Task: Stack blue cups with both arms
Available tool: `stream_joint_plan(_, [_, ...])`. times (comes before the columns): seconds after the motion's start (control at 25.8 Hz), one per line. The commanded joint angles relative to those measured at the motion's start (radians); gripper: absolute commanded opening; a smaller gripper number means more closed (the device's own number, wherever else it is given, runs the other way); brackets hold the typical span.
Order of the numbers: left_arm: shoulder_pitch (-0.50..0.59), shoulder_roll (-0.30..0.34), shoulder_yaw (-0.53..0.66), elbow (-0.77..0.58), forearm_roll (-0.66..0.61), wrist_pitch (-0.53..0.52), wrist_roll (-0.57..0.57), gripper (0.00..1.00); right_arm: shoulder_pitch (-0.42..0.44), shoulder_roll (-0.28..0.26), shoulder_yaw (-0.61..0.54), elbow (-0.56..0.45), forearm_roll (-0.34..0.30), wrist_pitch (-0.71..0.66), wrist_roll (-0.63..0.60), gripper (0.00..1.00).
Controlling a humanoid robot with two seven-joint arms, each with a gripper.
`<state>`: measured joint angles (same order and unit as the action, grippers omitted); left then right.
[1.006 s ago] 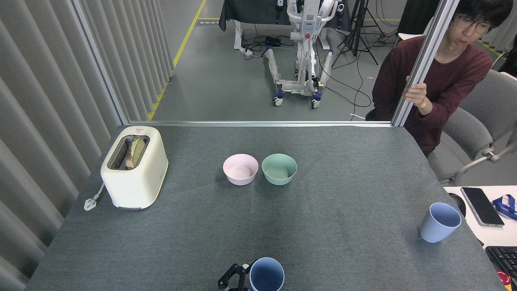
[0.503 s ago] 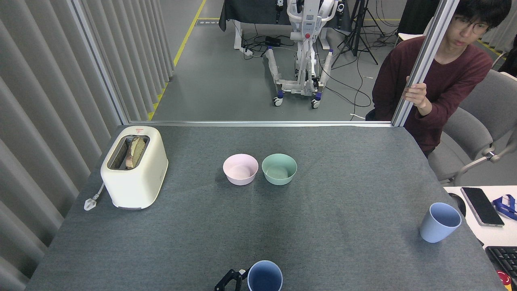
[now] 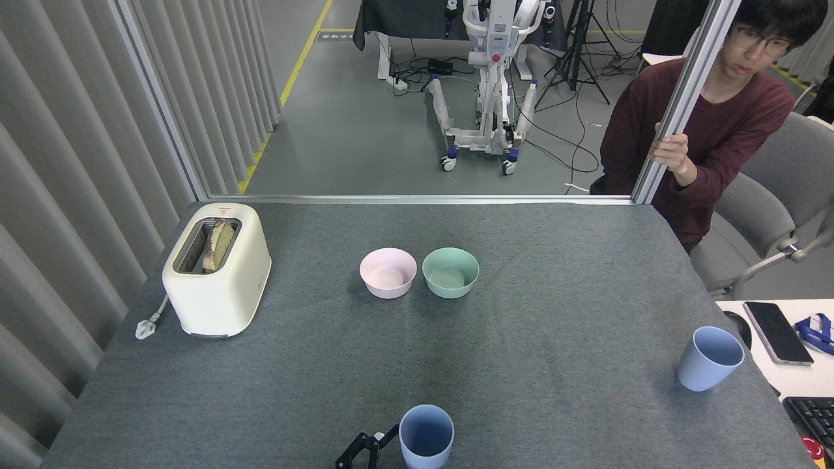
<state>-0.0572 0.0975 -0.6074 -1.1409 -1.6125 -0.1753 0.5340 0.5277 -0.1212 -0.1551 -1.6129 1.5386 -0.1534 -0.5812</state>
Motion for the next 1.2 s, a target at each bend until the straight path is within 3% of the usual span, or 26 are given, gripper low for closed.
stream_joint_plan(0.0, [-0.001,-0.005,0.028,0.016,0.008,0.005,0.0,1.0,0.0,0.0,0.0,0.001,0.002,0.0,0.0,1.0])
stream_joint_plan(0.39, [0.062,0.01,0.08,-0.03,0.008,-0.013,0.001,1.0,0.0,0.0,0.0,-0.001,0.002,0.0,0.0,1.0])
stream_joint_plan(0.7, [0.152,0.074,0.149,-0.112,0.008,-0.062,0.015,1.0,0.0,0.002,-0.003,-0.001,0.0,0.002,0.0,1.0])
stream_joint_plan(0.81, [0.194,0.107,0.265,-0.134,0.028,-0.063,0.021,1.0,-0.002,0.003,-0.004,-0.001,-0.003,0.005,0.0,1.0])
stream_joint_plan(0.93, [0.198,0.11,0.551,-0.1,0.197,-0.069,0.007,1.0,-0.018,0.012,-0.006,0.008,-0.009,0.012,0.003,1.0])
stream_joint_plan(1.16, [0.217,0.143,0.686,-0.096,0.376,-0.069,0.003,1.0,-0.156,0.009,-0.055,0.12,-0.055,0.092,0.095,1.0])
